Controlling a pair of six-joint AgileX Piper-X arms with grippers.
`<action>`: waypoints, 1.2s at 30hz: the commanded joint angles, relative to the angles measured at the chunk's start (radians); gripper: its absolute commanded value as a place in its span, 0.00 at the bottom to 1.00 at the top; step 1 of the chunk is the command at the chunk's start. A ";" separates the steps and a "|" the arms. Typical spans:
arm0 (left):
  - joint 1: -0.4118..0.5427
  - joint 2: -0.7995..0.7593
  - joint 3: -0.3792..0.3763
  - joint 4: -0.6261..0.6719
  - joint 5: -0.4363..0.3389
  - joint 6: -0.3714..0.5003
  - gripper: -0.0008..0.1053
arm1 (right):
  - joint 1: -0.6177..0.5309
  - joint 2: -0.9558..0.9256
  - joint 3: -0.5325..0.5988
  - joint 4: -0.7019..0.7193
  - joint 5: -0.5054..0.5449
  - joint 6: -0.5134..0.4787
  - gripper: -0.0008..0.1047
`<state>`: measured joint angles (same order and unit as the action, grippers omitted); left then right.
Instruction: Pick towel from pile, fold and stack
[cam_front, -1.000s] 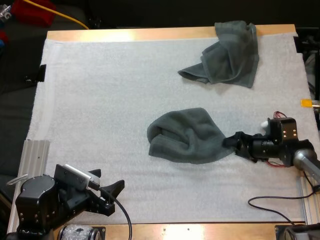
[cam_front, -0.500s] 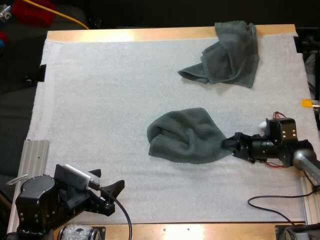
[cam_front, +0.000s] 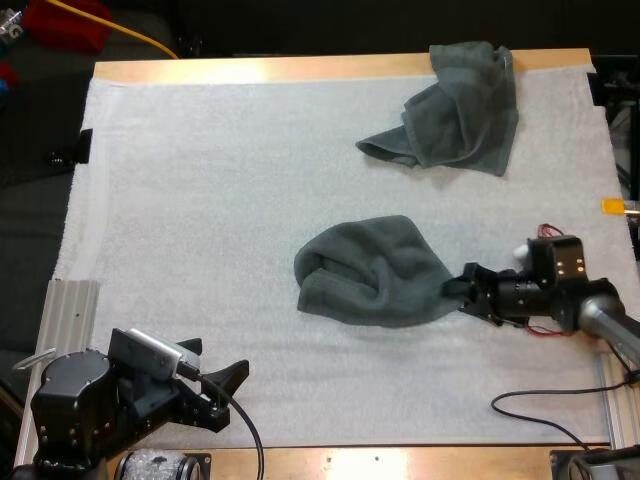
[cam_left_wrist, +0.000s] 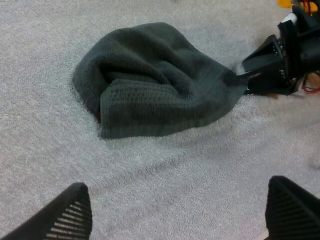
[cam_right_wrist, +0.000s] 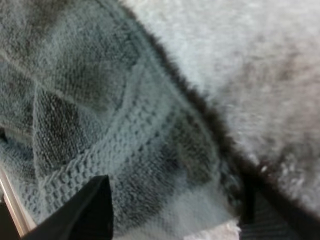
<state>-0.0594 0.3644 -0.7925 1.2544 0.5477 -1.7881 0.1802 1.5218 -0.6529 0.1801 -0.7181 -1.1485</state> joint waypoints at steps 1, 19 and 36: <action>-0.004 0.001 -0.001 -0.001 0.010 -0.010 0.66 | 0.019 0.026 0.008 0.003 0.010 0.008 0.53; -0.004 0.063 -0.001 -0.003 0.010 -0.010 0.66 | 0.035 -0.045 0.008 0.087 0.293 -0.060 0.02; -0.026 0.429 0.093 -0.277 0.192 -0.054 0.66 | 0.035 -0.111 0.008 0.229 0.395 -0.105 0.02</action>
<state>-0.0831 0.7977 -0.6987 0.9919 0.7199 -1.8361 0.2139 1.4131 -0.6532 0.3673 -0.3453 -1.2411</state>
